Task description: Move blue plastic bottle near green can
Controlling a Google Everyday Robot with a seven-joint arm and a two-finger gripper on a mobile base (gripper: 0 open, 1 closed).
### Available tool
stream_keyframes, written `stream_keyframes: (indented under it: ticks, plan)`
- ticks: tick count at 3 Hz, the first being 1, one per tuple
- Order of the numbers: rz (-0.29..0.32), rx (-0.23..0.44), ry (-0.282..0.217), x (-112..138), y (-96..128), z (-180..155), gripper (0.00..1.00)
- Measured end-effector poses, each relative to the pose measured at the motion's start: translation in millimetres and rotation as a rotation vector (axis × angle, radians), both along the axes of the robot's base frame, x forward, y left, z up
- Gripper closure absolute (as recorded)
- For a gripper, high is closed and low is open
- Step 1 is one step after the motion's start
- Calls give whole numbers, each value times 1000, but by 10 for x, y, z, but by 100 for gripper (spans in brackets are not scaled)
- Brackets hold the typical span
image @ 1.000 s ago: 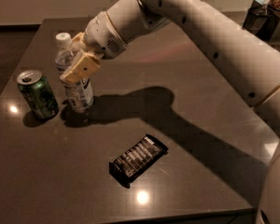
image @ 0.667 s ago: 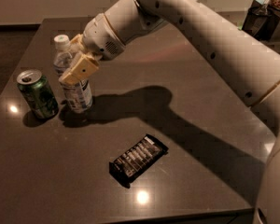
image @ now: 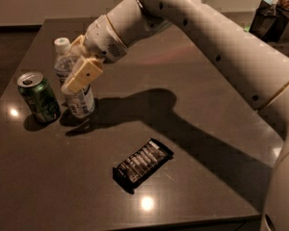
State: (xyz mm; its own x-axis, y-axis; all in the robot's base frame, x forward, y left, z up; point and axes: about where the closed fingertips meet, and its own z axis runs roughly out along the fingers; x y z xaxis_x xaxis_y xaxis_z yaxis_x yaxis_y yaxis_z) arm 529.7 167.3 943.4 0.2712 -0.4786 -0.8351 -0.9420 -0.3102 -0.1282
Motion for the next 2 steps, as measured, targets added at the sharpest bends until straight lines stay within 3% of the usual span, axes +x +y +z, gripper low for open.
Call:
stream_keyframes:
  ticks: [2]
  plan:
    - [2, 0, 0, -7, 12, -2, 0]
